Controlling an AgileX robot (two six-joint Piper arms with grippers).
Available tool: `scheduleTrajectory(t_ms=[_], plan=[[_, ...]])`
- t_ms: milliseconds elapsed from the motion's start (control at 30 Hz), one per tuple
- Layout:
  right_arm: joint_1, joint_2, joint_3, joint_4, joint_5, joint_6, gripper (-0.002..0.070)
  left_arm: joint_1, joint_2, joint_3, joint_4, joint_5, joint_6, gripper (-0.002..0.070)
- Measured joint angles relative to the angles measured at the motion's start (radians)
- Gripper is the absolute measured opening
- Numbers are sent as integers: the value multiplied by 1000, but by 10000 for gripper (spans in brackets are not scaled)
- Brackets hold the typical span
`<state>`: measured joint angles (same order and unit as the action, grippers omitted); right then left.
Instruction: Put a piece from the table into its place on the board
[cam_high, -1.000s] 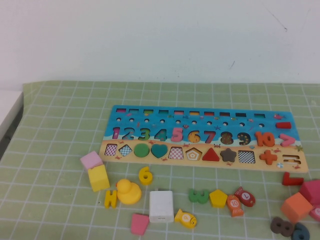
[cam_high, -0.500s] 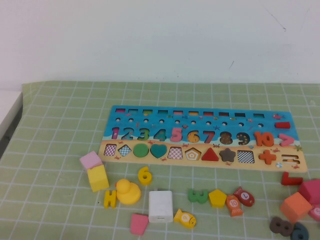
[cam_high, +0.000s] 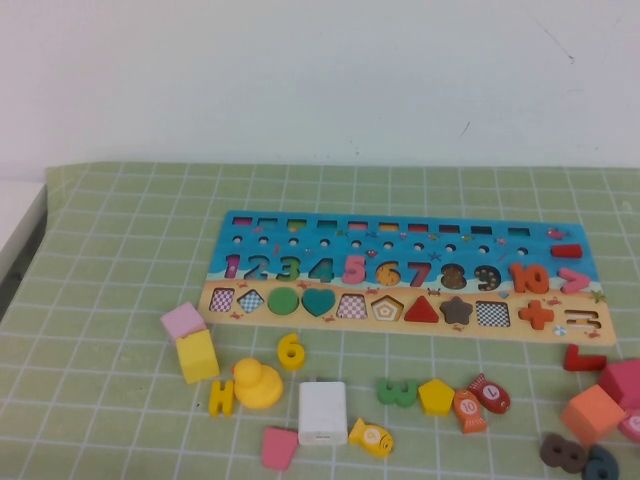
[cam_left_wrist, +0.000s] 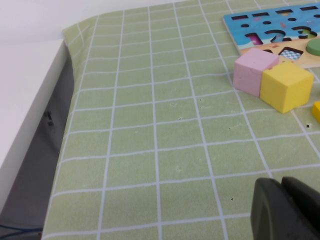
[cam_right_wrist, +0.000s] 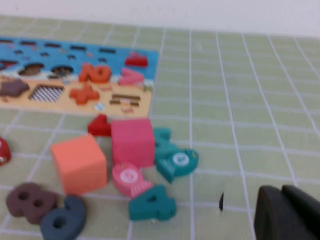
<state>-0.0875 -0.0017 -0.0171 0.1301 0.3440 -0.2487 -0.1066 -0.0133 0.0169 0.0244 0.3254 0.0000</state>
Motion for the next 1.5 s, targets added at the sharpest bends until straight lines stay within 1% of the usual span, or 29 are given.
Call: scheduleTrajectory(t_ms=[100, 400, 1067, 1133, 1167, 1233, 1500], plan=[[-4, -7, 40, -21, -19, 41, 4, 0, 0, 0, 0, 0, 0, -2], [-4, -11, 41, -99, -13, 199, 4, 0, 0, 0, 0, 0, 0, -2], [-4, -11, 41, -122, -10, 219, 4, 0, 0, 0, 0, 0, 0, -2], [-4, -11, 41, -122, -10, 219, 4, 0, 0, 0, 32, -5, 17, -2], [-4, -11, 41, -123, -10, 219, 4, 0, 0, 2, 88, -44, 28, -2], [-4, -11, 41, -123, -10, 219, 4, 0, 0, 3, 123, -107, 32, -2], [-4, -11, 41, -130, -10, 219, 4, 0, 0, 3, 150, -534, 42, -2]])
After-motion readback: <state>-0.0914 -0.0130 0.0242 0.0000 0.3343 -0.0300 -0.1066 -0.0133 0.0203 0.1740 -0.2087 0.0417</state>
